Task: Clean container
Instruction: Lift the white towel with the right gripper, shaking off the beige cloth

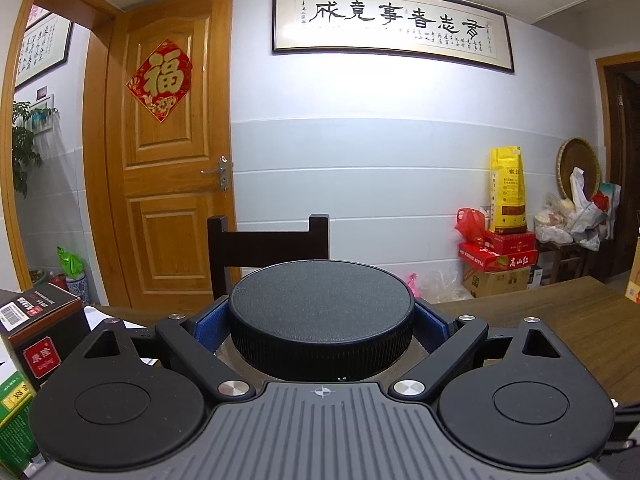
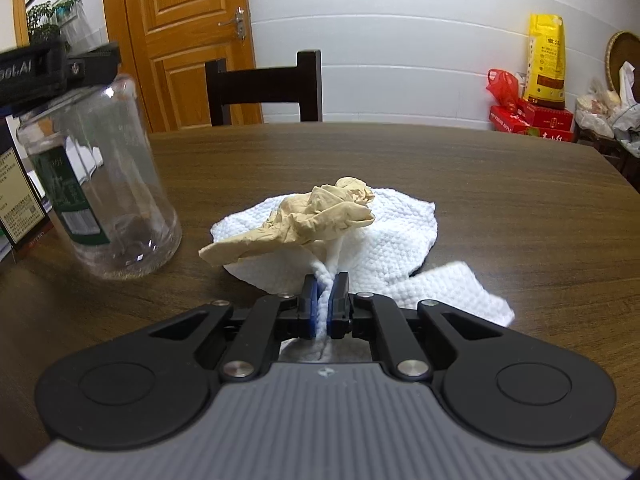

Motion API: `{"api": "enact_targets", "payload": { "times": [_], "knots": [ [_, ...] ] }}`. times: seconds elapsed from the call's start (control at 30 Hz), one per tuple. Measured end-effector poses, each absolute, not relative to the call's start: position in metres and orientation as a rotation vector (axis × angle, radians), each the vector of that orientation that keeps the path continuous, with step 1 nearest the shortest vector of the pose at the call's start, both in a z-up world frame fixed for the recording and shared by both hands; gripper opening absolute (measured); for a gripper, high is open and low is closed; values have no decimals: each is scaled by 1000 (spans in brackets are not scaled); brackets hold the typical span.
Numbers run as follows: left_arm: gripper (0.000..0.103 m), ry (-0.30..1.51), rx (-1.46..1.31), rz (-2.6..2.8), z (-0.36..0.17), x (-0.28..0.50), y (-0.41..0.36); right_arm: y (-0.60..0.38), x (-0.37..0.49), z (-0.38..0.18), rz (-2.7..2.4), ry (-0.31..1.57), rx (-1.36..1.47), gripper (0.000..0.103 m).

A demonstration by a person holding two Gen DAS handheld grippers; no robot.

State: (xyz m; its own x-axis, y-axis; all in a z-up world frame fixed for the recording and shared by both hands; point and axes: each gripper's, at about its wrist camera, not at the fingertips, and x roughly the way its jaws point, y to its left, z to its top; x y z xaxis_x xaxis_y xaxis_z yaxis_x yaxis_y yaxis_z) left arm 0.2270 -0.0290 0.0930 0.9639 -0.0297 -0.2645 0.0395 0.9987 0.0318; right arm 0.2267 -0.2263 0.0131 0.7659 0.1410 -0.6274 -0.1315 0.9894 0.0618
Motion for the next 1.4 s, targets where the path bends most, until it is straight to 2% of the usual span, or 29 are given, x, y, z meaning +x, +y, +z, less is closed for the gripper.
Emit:
{"api": "enact_targets", "payload": {
  "times": [0.27,0.43,0.67,0.77,1.07,1.4],
  "knots": [
    [95,262,29,-50,106,194,-22,-225,202,44,176,614,13,8],
    [95,263,25,-42,113,163,-11,-191,173,73,164,426,-339,8],
    [95,271,30,10,125,112,16,-121,201,130,311,281,-473,8],
    [95,276,24,46,129,94,30,-84,204,134,352,252,-613,8],
    [95,261,-9,54,142,72,39,-117,184,142,339,329,-467,8],
    [95,279,62,-76,142,47,11,-189,81,169,389,300,-190,8]
  ]
}}
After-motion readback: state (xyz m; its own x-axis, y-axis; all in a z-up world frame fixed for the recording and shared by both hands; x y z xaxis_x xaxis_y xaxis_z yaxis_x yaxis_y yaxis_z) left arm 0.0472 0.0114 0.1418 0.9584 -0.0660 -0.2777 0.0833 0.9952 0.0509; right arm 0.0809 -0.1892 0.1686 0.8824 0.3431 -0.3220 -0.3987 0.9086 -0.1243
